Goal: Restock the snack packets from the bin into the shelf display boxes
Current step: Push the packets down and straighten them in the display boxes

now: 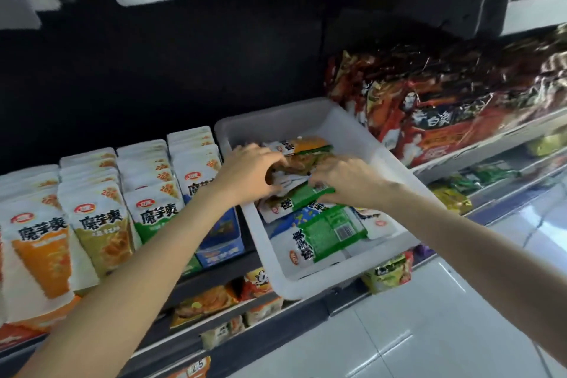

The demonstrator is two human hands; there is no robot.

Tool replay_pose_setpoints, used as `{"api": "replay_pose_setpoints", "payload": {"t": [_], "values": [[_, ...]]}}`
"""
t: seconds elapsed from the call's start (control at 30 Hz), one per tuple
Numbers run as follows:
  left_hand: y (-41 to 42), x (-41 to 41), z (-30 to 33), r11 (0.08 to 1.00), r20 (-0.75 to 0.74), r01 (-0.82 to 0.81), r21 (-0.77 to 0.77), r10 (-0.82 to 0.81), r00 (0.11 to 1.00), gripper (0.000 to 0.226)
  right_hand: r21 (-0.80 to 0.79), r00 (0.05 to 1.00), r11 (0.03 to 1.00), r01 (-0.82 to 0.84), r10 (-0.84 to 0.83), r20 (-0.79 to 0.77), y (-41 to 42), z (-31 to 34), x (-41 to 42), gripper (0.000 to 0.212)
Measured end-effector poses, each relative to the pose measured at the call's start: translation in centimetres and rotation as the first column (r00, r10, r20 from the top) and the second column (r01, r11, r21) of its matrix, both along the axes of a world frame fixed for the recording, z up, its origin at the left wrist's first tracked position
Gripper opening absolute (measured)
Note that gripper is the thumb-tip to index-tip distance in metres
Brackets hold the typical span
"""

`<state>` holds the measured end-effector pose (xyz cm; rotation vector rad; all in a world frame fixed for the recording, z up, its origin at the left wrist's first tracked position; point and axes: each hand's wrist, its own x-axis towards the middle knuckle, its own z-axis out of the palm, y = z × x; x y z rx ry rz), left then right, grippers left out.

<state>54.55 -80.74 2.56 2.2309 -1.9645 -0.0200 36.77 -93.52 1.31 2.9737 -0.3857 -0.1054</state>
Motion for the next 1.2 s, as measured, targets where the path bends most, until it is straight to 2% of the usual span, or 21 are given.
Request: {"api": "replay_pose_setpoints", "payload": {"t": [0.07,0.13,0.2,0.23,0.3,0.37,0.43,0.47,0.5,0.57,0.63,0.7,0.77,0.87,0.97,1.03,1.13,1.2], "values": [[-0.5,0.0,-0.6,0.998,-0.011,0.020,0.063,-0.019,1.000,0.048,-0.145,0.984,0.984,-0.103,0.079,-0.160,-0.3,-0.8,1.4,0.043],[-0.9,0.0,-0.8,0.994,0.015,0.038,0.103,-0.040,0.999,0.049,-0.170,0.966,0.967,-0.192,0.156,-0.205,-0.4,-1.0,2.0,0.037],[-1.2,0.1,-0.7,0.991,0.065,0.052,0.126,-0.060,0.996,0.047,-0.242,0.951,0.924,-0.297,0.264,-0.158,-0.6,-1.0,2.1,0.018],[-1.2,0.2,-0.7,0.992,0.060,0.058,0.116,-0.065,0.996,0.045,-0.264,0.942,0.905,-0.335,0.323,-0.088,-0.7,-0.9,1.9,0.015],[-0.8,0.1,-0.5,0.998,-0.080,0.058,0.014,-0.056,0.995,0.046,-0.238,0.925,0.910,-0.341,0.369,0.087,-1.2,-0.2,1.1,0.018],[0.3,-0.1,0.2,0.986,-0.376,-0.025,-0.163,-0.039,0.926,0.042,-0.059,0.901,0.962,-0.265,0.269,0.339,-1.7,1.0,0.0,0.004],[1.6,-0.5,0.9,0.938,-0.661,-0.175,-0.301,-0.073,0.747,0.029,0.218,0.846,0.968,-0.121,-0.014,0.533,-1.9,3.1,-1.3,0.025],[2.1,-0.7,1.3,0.918,-0.754,-0.236,-0.319,-0.095,0.651,0.026,0.373,0.806,0.924,-0.083,-0.157,0.570,-1.8,4.1,-1.9,0.028],[2.5,-1.0,1.5,0.907,-0.806,-0.274,-0.319,-0.108,0.582,0.028,0.517,0.767,0.852,-0.079,-0.279,0.577,-1.8,4.8,-2.4,0.024],[3.1,-1.6,2.0,0.906,-0.850,-0.294,-0.304,-0.119,0.513,0.034,0.731,0.723,0.675,-0.097,-0.458,0.518,-1.0,5.8,-2.9,0.015],[3.5,-2.2,2.3,0.909,-0.877,-0.299,-0.291,-0.128,0.464,0.038,0.827,0.703,0.548,-0.129,-0.538,0.466,0.1,6.2,-3.0,0.008],[4.0,-2.9,2.5,0.913,-0.893,-0.299,-0.279,-0.133,0.430,0.046,0.871,0.709,0.463,-0.162,-0.559,0.429,1.5,6.1,-2.6,0.011],[4.6,-3.6,2.7,0.912,-0.890,-0.298,-0.280,-0.131,0.436,0.054,0.890,0.719,0.412,-0.195,-0.558,0.415,2.9,6.1,-1.9,0.014],[6.4,-4.1,2.9,0.873,-0.843,-0.337,-0.353,-0.141,0.519,0.056,0.885,0.724,0.389,-0.255,-0.530,0.441,5.1,6.9,-0.6,0.019],[9.2,-3.3,2.8,0.840,-0.807,-0.379,-0.388,-0.111,0.580,0.057,0.824,0.669,0.452,-0.341,-0.499,0.551,6.6,8.5,1.0,0.040],[11.4,-2.5,2.6,0.839,-0.785,-0.394,-0.376,-0.062,0.617,0.058,0.781,0.666,0.485,-0.394,-0.435,0.606,7.5,9.6,2.4,0.052],[14.7,-1.3,2.2,0.811,-0.762,-0.447,-0.378,0.001,0.647,0.059,0.726,0.751,0.560,-0.399,-0.254,0.609,9.5,10.5,5.3,0.047],[16.5,-0.2,1.9,0.774,-0.708,-0.497,-0.393,0.091,0.700,0.060,0.647,0.763,0.642,-0.411,-0.147,0.630,11.2,10.4,7.5,0.039]]}}
